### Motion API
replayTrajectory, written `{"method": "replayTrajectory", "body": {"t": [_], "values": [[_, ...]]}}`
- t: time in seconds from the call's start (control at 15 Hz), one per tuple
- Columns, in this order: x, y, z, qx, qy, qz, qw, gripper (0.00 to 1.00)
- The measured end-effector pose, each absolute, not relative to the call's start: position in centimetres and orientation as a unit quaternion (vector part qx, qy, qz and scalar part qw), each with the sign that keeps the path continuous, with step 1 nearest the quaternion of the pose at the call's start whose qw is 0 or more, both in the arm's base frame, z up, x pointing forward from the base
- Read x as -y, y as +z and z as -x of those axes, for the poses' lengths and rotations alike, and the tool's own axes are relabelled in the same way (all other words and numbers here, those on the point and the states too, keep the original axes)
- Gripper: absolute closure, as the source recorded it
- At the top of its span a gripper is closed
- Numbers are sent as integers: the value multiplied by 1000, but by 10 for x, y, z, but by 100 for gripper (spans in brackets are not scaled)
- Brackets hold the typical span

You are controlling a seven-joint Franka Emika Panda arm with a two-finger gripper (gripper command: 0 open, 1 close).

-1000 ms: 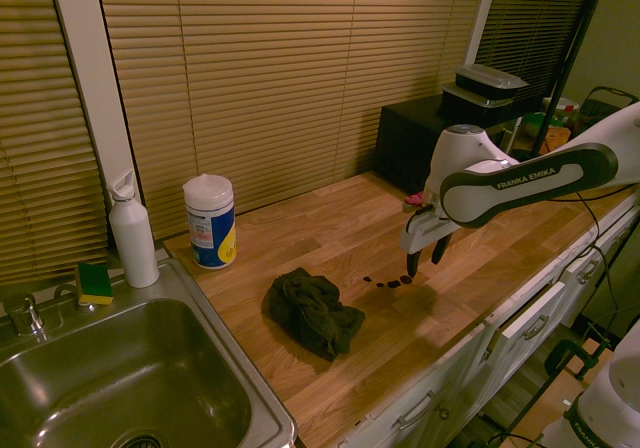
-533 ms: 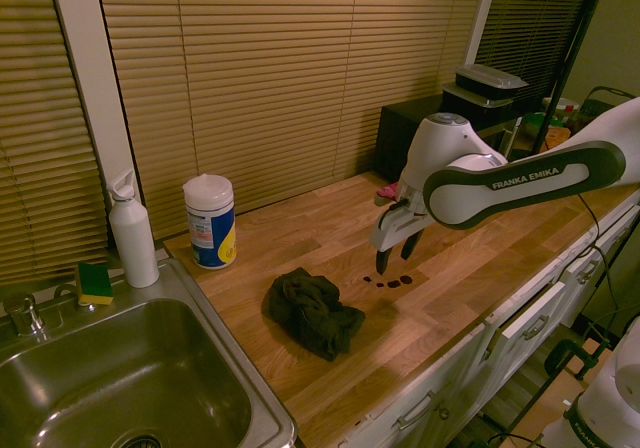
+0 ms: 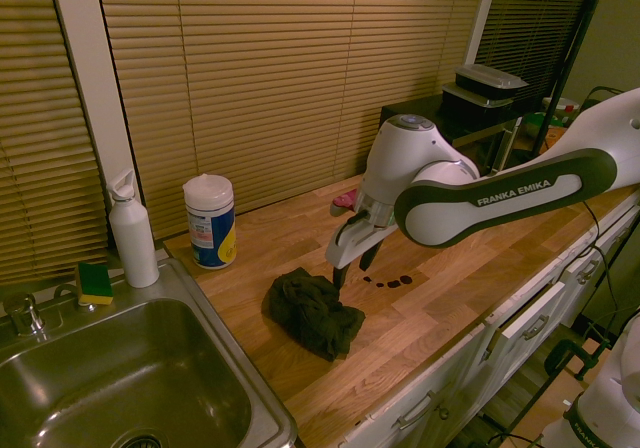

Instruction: Clear the spill

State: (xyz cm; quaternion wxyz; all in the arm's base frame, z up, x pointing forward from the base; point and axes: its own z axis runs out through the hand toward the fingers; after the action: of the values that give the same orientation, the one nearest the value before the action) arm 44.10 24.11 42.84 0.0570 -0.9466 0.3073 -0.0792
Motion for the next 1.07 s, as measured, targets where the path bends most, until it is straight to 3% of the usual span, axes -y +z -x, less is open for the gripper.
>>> {"method": "replayTrajectory", "body": {"t": [0.73, 0.8, 1.07], "values": [[-314, 354, -485, -314, -77, 946, -2, 0], [-316, 349, -488, -316, -77, 946, -8, 100], [-319, 342, -490, -322, -74, 944, -19, 100]]}}
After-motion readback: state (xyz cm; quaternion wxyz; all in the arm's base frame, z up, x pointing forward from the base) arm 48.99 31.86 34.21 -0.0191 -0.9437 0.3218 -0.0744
